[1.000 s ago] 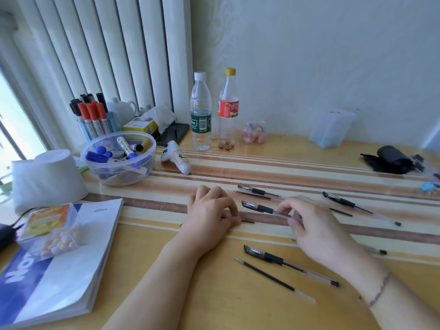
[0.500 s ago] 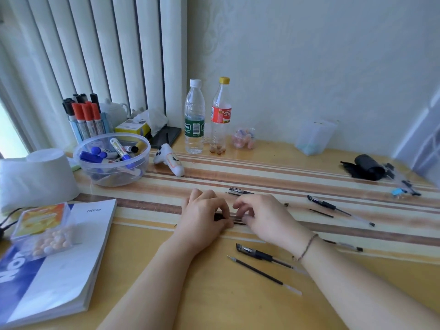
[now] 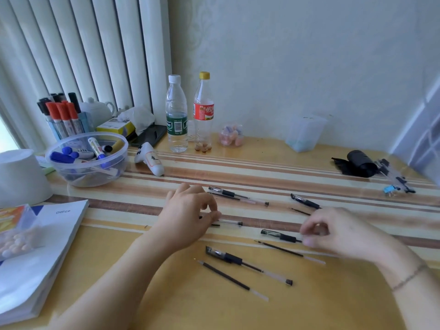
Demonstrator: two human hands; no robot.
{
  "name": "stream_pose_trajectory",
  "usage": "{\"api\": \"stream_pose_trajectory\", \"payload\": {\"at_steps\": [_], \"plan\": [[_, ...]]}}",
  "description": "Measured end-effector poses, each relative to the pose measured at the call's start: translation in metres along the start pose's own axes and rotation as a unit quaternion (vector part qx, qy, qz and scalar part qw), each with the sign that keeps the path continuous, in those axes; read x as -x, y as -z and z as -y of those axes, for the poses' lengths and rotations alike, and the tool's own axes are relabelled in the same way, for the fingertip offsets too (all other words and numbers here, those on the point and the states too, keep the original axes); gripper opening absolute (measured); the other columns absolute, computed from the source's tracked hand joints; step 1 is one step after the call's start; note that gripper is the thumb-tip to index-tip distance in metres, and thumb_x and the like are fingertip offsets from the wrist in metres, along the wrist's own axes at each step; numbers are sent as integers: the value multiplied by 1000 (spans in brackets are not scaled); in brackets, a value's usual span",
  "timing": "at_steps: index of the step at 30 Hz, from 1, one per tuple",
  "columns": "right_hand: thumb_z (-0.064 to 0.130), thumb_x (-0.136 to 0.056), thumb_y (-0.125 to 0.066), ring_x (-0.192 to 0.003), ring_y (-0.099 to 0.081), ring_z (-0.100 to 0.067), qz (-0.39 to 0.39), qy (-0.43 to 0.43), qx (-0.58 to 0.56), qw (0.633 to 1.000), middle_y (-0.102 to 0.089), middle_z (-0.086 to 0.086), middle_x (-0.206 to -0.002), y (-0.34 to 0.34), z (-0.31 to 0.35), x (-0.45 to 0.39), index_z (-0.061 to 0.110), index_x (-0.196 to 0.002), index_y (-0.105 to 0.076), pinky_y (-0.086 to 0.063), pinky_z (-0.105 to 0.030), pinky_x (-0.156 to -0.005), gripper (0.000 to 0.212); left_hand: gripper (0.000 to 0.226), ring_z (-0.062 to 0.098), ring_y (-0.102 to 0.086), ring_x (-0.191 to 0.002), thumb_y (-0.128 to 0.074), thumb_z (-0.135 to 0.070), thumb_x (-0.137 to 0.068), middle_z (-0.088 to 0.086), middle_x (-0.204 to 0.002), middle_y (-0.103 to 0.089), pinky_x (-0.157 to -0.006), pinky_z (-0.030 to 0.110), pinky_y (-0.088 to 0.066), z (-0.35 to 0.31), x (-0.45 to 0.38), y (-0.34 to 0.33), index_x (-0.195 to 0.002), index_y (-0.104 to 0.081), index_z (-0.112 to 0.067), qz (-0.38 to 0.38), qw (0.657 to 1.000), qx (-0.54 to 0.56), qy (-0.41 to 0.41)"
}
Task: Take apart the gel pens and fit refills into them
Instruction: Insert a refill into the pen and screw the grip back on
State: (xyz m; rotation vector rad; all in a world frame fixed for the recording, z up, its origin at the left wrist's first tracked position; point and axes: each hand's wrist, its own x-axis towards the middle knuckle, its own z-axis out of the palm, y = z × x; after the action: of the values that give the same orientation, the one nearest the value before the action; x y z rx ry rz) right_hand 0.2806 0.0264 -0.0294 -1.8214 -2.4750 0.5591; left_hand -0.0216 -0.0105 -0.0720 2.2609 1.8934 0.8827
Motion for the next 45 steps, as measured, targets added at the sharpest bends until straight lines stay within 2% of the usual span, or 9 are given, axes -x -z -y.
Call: {"api": "stream_pose_trajectory", "payload": {"at_steps": [8, 13, 17, 20, 24, 30, 35, 41, 45], "plan": [[39, -88, -62, -66, -51, 0, -76, 58, 5, 995, -55, 16, -76, -17, 0, 2, 34, -79, -61, -34, -19, -52, 11, 40, 15, -41, -118, -45, -53, -93, -12, -129, -49, -99, 33, -34, -74, -15, -22, -127, -49, -33, 70, 985, -93, -130], [32, -95, -52, -73, -56, 0, -142, 116, -83, 979, -60, 17, -78, -23, 5, 6, 35, -86, -54, -49, -23, -62, 10, 27, 22, -60, -87, -42, -41, -92, -6, -93, -64, -77, 36, -49, -90, -12, -50, -103, -60, -23, 46, 975, -114, -184], [31, -97, -45, -89, -58, -3, -148, 176, -89, 969, -64, 20, -94, -37, 16, 0, 37, -101, -63, -53, -32, -72, 19, 25, 22, -53, -66, -37, -32, -97, -3, -72, -56, -59, 33, -44, -80, -10, -48, -92, -59, -20, 25, 982, -49, -179], [27, -97, -49, -82, -56, -5, -158, 189, -79, 966, -63, 16, -85, -43, 15, -1, 35, -102, -68, -51, -31, -68, 22, 23, 23, -48, -59, -36, -36, -96, -4, -64, -53, -51, 34, -40, -72, -10, -42, -94, -56, -26, 65, 981, -27, -179], [26, -94, -56, -79, -56, -6, -186, 190, -70, 961, -63, 16, -83, -46, 15, 1, 31, -103, -70, -50, -31, -66, 18, 25, 18, -47, -56, -43, -50, -94, -8, -59, -50, -52, 32, -42, -58, -9, -37, -92, -55, -29, 70, 986, 6, -150], [38, -93, -51, -79, -59, -4, -197, 176, -89, 960, -65, 17, -86, -40, 3, 2, 37, -103, -67, -52, -34, -63, 19, 19, 13, -52, -72, -44, -41, -98, -12, -77, -55, -60, 35, -47, -56, -9, -30, -93, -55, -26, 36, 983, 52, -174], [53, -94, -33, -74, -59, -14, -164, 186, -122, 961, -66, 6, -78, -39, 1, 4, 29, -91, -68, -51, -41, -64, 43, 23, 11, -53, -74, -40, -44, -99, -10, -79, -58, -66, 32, -46, -61, -9, -28, -93, -56, -27, 31, 980, 81, -180], [29, -93, -54, -63, -53, -5, -256, 221, -70, 938, -55, 20, -62, -41, 4, 3, 28, -78, -71, -37, -17, -52, 22, 29, 12, -43, -63, -46, -29, -99, -9, -64, -43, -58, 31, -39, -64, -9, -28, -70, -42, -25, 69, 972, 162, -155], [25, -82, -73, -67, -57, 4, -299, 228, -120, 919, -60, 24, -72, -41, 8, 3, 22, -83, -76, -37, -6, -60, 5, 38, 13, -37, -56, -44, -28, -100, -7, -59, -36, -54, 30, -32, -63, -11, -31, -63, -35, -22, 68, 970, 199, -123]]}}
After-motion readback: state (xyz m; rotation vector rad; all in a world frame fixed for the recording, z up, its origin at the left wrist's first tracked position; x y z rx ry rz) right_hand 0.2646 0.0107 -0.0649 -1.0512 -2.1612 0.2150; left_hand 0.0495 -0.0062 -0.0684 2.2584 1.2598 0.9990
